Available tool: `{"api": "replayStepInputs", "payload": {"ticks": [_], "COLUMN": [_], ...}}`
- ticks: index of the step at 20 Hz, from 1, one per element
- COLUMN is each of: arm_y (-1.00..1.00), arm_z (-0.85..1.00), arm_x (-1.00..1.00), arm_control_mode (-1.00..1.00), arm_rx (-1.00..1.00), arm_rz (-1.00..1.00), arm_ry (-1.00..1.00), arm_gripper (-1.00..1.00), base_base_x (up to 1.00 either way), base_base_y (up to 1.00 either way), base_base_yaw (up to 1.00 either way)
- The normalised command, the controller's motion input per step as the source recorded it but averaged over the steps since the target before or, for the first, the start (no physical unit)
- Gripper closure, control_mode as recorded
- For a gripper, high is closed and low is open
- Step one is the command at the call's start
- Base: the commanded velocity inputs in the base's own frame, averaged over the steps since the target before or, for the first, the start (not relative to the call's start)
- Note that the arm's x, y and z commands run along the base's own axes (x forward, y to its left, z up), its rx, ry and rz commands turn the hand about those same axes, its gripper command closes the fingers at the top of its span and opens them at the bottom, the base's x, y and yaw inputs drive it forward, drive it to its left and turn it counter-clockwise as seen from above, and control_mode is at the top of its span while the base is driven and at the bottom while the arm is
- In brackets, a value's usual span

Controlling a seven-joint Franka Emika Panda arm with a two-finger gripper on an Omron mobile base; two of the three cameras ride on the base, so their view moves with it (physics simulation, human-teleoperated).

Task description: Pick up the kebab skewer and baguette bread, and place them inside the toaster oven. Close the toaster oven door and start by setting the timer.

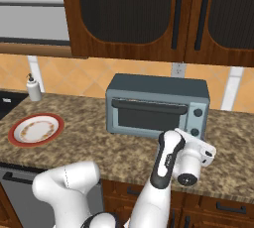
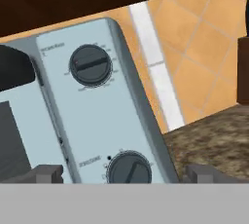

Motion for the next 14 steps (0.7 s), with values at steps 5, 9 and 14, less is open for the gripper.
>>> {"api": "replayStepInputs", "payload": {"ticks": [5,9,14], "arm_y": [-0.21,-0.03,-0.09], "arm_z": [0.00,0.00,0.00], "arm_x": [0.16,0.08,0.00], "arm_control_mode": [-1.00,-1.00,-1.00], "arm_rx": [0.36,0.35,0.37], "arm_rz": [0.04,0.14,0.14], "arm_ry": [0.00,0.00,-0.01], "arm_gripper": [-1.00,-1.00,-1.00], "base_base_x": [0.00,0.00,0.00], "base_base_y": [0.00,0.00,0.00], "base_base_yaw": [0.00,0.00,0.00]}}
